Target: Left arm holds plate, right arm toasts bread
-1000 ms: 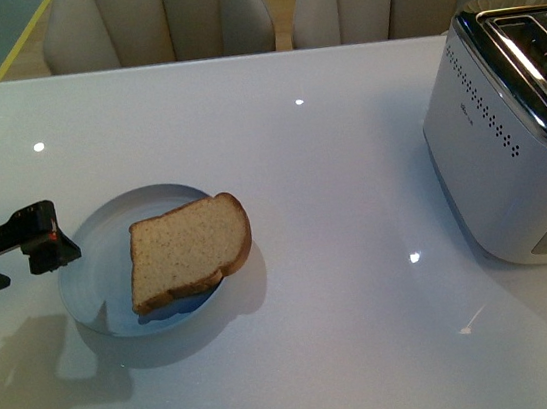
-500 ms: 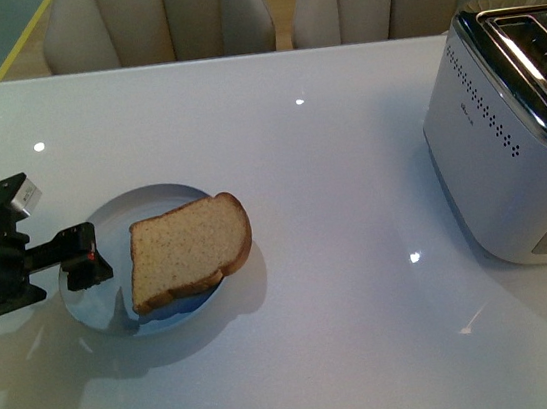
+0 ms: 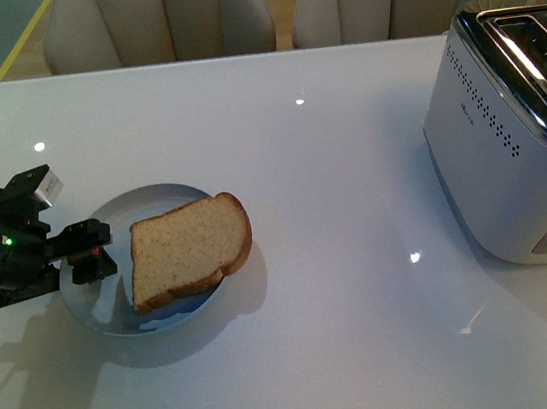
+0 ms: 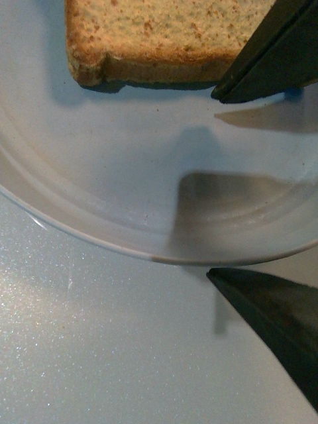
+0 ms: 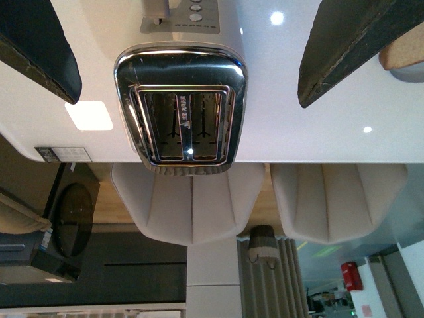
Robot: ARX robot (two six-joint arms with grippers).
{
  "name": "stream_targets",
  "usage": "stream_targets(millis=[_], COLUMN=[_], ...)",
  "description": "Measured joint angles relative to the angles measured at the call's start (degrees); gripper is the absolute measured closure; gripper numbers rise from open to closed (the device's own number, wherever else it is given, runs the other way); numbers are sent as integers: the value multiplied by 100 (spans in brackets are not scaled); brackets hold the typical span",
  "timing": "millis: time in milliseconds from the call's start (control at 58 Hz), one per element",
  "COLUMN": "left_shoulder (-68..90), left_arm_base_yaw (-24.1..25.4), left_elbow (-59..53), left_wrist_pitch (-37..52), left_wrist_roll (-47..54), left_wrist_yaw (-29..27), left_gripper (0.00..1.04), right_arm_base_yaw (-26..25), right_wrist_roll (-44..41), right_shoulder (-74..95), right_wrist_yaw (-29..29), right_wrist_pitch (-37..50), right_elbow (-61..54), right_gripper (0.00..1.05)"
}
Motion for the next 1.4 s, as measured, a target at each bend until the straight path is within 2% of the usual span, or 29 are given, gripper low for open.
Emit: stream_targets(millis=[52, 224, 328, 690, 1052, 1397], left_shoulder=[9, 55, 61, 2, -695, -1790], left_arm_base_yaw=[0, 9, 44, 254, 476, 352], left_elbow=[0, -7, -15, -339, -782, -1276], left_wrist_pitch=[0, -22, 7, 417, 605, 623], left_wrist_roll=[-24, -254, -463, -1296, -1589, -1899], left_wrist_yaw=[7, 142, 358, 850, 1034, 1248], left_gripper=[49, 86, 102, 102, 102, 102], right_arm_base_yaw=[0, 0, 0, 0, 0, 0], right_wrist_roll=[0, 0, 0, 0, 0, 0], right_shoulder=[0, 0, 0, 0, 0, 0], right_wrist_yaw=[0, 0, 0, 0, 0, 0], right_wrist_pitch=[0, 0, 0, 0, 0, 0], right_elbow=[0, 0, 0, 0, 0, 0], right_gripper=[9, 9, 9, 9, 9, 9])
